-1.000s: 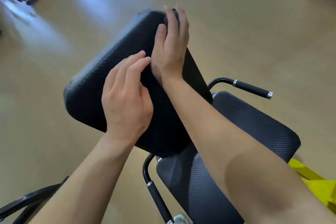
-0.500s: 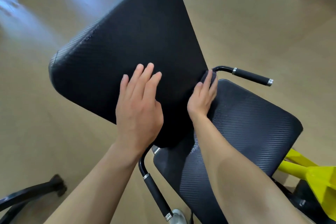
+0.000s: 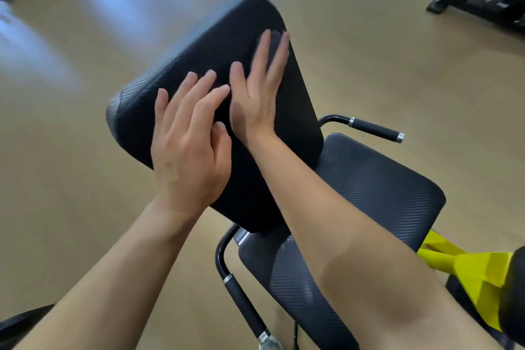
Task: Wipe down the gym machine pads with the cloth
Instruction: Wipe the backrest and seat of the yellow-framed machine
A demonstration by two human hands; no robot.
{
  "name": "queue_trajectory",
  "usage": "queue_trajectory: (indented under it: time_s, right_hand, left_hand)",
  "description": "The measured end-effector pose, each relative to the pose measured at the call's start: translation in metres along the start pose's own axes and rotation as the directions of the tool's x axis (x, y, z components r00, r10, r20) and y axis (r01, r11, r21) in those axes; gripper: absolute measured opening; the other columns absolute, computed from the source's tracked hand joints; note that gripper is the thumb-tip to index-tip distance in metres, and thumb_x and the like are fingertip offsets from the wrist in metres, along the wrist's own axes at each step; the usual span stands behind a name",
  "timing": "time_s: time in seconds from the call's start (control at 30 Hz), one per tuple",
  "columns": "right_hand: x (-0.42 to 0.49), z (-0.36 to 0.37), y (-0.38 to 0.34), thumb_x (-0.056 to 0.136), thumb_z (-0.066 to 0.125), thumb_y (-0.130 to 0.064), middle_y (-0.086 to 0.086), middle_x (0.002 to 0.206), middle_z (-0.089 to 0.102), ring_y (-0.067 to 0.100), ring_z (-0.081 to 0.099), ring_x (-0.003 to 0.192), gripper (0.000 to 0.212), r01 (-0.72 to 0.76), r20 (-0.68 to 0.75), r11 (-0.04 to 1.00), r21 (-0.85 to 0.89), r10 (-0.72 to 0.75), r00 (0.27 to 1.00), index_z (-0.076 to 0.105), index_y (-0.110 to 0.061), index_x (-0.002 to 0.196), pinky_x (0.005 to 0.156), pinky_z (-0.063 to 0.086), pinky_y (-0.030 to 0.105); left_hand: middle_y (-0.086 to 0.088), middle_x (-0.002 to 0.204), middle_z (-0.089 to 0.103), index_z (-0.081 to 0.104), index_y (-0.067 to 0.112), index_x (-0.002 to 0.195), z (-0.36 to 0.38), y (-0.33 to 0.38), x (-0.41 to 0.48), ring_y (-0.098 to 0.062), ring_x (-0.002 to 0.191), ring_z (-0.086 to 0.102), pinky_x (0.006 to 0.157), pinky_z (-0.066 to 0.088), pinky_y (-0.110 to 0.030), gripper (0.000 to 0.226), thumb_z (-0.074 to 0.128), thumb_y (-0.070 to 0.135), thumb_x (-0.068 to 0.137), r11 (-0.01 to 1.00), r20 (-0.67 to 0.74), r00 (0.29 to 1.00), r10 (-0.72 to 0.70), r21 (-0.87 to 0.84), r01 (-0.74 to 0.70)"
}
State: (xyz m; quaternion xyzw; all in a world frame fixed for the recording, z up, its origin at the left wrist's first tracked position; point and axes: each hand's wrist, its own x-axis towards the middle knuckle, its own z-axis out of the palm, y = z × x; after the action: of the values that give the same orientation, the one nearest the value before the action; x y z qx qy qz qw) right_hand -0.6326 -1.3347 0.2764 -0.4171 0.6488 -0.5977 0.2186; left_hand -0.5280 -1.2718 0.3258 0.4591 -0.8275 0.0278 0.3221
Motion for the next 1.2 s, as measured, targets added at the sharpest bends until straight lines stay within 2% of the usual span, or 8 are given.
queue_trajectory:
  time_s: [0.1, 0.2, 0.37, 0.5, 0.7, 0.87, 1.03, 1.2]
  right_hand:
    - [0.000, 0.011, -0.020, 0.103, 0.037, -0.032, 0.023, 0.169, 0.008, 0.041, 0.005, 0.157, 0.065, 0.321, 0.087, 0.927, -0.193, -0.310, 0.947, 0.026, -0.002, 0.159, 0.125, 0.016, 0.056]
    - [-0.017, 0.006, 0.018, 0.103, 0.038, -0.022, 0.021, 0.168, 0.014, 0.039, 0.015, 0.156, 0.058, 0.329, 0.057, 0.913, -0.241, -0.325, 0.944, 0.032, -0.006, 0.158, 0.122, 0.027, 0.054]
    - [-0.093, -0.015, 0.131, 0.101, 0.032, -0.027, 0.004, 0.172, -0.003, 0.020, 0.013, 0.156, 0.062, -0.161, -0.074, 0.963, -0.217, 0.148, 0.986, 0.020, -0.024, 0.162, 0.122, 0.030, 0.038]
    - [-0.148, -0.013, 0.175, 0.103, 0.032, -0.004, 0.005, 0.172, -0.011, 0.031, -0.006, 0.158, 0.046, -0.439, -0.095, 0.868, -0.232, 0.429, 0.898, 0.045, -0.012, 0.146, 0.125, 0.021, 0.038]
    - [-0.106, 0.003, 0.104, 0.105, 0.038, -0.046, -0.009, 0.171, -0.004, 0.020, 0.024, 0.153, 0.064, -0.686, -0.220, 0.711, 0.156, 0.702, 0.677, 0.015, -0.033, 0.163, 0.121, 0.021, 0.033]
    - [-0.059, 0.034, -0.002, 0.100, 0.010, -0.039, 0.019, 0.171, -0.002, 0.036, -0.005, 0.157, 0.072, -0.156, -0.089, 0.984, -0.088, 0.148, 0.985, 0.022, -0.001, 0.159, 0.125, -0.012, 0.036]
    - [-0.071, 0.042, -0.048, 0.100, 0.032, -0.042, 0.019, 0.169, -0.001, 0.037, 0.005, 0.157, 0.069, 0.286, 0.059, 0.943, -0.171, -0.280, 0.958, 0.023, -0.010, 0.161, 0.124, 0.018, 0.057]
    - [-0.133, 0.014, 0.083, 0.101, 0.027, -0.018, 0.025, 0.167, 0.014, 0.048, 0.008, 0.154, 0.044, -0.040, 0.013, 0.945, -0.323, 0.046, 0.999, 0.043, -0.002, 0.139, 0.119, 0.030, 0.061]
  left_hand:
    - [-0.008, 0.148, 0.053, 0.060, 0.009, 0.135, -0.003, -0.009, 0.003, -0.027, 0.145, 0.041, 0.121, 0.022, -0.053, 0.052, 0.051, -0.002, 0.085, 1.000, -0.030, 0.999, -0.014, 0.002, 0.014]
    - [-0.007, 0.150, 0.051, 0.057, 0.010, 0.139, 0.005, -0.015, -0.013, -0.027, 0.147, 0.037, 0.124, 0.015, -0.047, 0.049, 0.049, 0.002, 0.091, 0.999, 0.007, 1.000, -0.024, -0.023, 0.024]
    - [-0.009, 0.151, 0.050, 0.057, 0.007, 0.138, 0.028, -0.020, -0.065, -0.028, 0.148, 0.035, 0.124, 0.010, -0.041, 0.048, 0.048, 0.006, 0.091, 1.000, 0.088, 0.996, 0.009, 0.022, -0.011]
    - [-0.009, 0.150, 0.051, 0.061, 0.006, 0.135, 0.036, -0.027, -0.104, -0.028, 0.148, 0.036, 0.125, 0.014, -0.045, 0.044, 0.048, 0.006, 0.093, 1.000, 0.119, 0.993, 0.025, -0.013, -0.023]
    - [-0.010, 0.148, 0.053, 0.062, 0.005, 0.133, 0.016, -0.034, -0.111, -0.027, 0.146, 0.039, 0.124, 0.020, -0.048, 0.042, 0.048, 0.006, 0.093, 0.999, 0.129, 0.991, 0.027, -0.051, -0.020]
    - [-0.009, 0.150, 0.051, 0.058, 0.006, 0.137, -0.023, -0.036, -0.072, -0.026, 0.148, 0.035, 0.124, 0.019, -0.048, 0.047, 0.050, 0.006, 0.091, 0.995, 0.041, 0.999, -0.018, -0.100, 0.022]
    - [-0.010, 0.151, 0.050, 0.055, 0.004, 0.131, -0.042, -0.041, -0.048, -0.026, 0.148, 0.035, 0.124, 0.020, -0.044, 0.038, 0.045, 0.012, 0.095, 0.956, -0.098, 0.976, -0.193, -0.243, 0.164]
    - [-0.009, 0.152, 0.048, 0.055, 0.003, 0.135, -0.019, -0.039, -0.075, -0.029, 0.151, 0.030, 0.125, 0.016, -0.044, 0.042, 0.046, 0.009, 0.095, 0.974, -0.065, 0.985, -0.159, -0.176, 0.145]
